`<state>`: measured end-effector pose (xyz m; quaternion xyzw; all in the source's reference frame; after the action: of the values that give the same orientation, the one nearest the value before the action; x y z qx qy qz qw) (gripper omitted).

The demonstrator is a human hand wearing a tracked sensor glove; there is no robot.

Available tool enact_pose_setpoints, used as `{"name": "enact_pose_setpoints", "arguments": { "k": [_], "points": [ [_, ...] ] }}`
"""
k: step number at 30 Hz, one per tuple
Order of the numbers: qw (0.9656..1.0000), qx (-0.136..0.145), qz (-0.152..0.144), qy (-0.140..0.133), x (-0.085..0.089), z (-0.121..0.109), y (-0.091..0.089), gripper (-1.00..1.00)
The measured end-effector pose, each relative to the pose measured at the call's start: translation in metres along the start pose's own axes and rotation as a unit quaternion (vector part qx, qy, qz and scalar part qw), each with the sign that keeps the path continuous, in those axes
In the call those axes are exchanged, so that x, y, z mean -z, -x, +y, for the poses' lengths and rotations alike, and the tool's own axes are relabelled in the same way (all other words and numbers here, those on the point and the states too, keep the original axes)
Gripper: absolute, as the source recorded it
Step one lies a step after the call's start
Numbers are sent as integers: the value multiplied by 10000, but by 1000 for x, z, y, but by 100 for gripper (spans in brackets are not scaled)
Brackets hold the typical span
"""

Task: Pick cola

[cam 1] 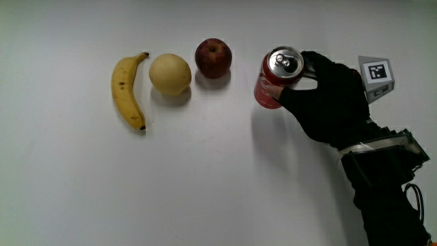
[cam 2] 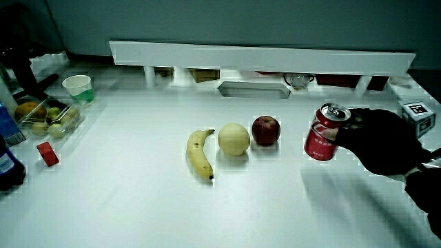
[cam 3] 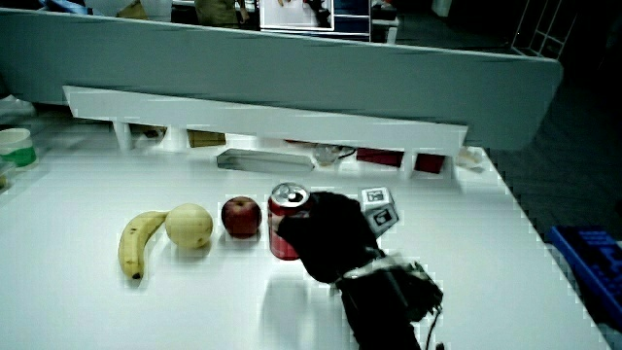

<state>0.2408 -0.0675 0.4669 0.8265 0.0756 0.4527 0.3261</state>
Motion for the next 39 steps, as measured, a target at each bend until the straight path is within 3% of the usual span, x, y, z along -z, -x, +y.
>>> {"name": "enact_pose_setpoints", "arguments": {
  "k": [8,12,18,21,30,39],
  "points": [
    [9999,36,149,62,4,8,-8,0],
    [9994,-67,303,-163,2,5,-11,0],
    [9982,-288,370,-362,1,4,-14,33],
    [9960,-407,514,-602,-1,2,-14,50],
    [9920,-586,681,-887,-2,1,-16,100],
    [9885,-715,690,-1138,-7,-2,-14,100]
  ]
}}
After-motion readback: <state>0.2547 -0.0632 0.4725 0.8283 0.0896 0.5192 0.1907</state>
